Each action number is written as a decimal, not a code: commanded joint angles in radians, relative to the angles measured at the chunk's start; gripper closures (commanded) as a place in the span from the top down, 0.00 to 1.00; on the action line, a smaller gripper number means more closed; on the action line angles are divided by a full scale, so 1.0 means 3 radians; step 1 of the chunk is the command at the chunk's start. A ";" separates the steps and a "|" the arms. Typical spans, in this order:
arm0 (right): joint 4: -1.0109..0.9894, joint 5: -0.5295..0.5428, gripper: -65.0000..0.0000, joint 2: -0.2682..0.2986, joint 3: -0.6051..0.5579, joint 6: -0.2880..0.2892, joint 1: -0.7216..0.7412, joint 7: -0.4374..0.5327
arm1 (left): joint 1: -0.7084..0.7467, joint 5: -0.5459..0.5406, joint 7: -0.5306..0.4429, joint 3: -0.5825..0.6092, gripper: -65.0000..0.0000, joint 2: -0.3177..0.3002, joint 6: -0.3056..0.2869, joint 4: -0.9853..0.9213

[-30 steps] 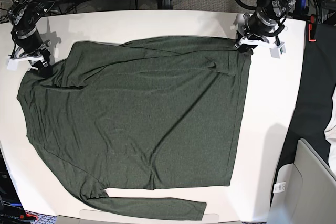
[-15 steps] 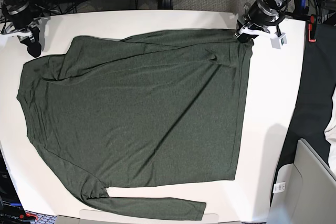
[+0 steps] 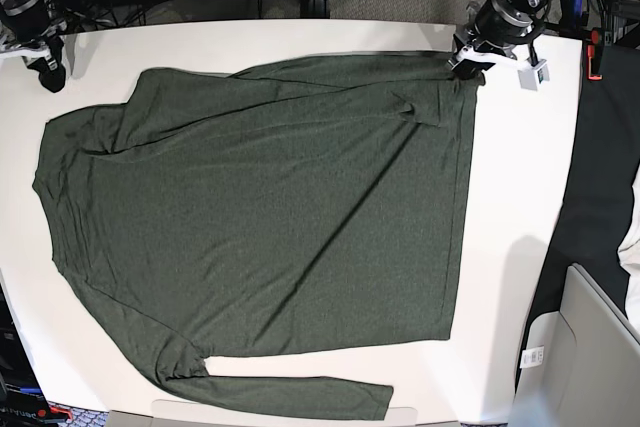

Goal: Fold the T-shirt properly
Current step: 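Grasp the shirt edge with the right gripper near the collar, then lift the shirt edge with both grippers and fold it over the body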

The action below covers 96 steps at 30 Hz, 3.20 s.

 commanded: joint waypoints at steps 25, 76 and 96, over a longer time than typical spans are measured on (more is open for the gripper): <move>0.0263 -0.0381 0.01 0.0400 -0.0567 -0.1523 0.0108 0.0670 | -0.0001 -0.0038 -0.0030 0.0024 0.00 0.0008 -0.0007 0.0048; -0.0187 -0.0238 0.01 0.0349 -0.0449 -0.1012 0.0195 0.0169 | 0.0214 -0.0038 -0.0055 0.0004 0.00 -0.0002 -0.0007 0.0155; 0.0258 0.0310 0.01 0.0487 -0.0111 -0.0910 -0.0358 0.0169 | 0.0505 -0.0038 -0.0219 -0.0017 0.00 -0.0017 -0.0012 0.0217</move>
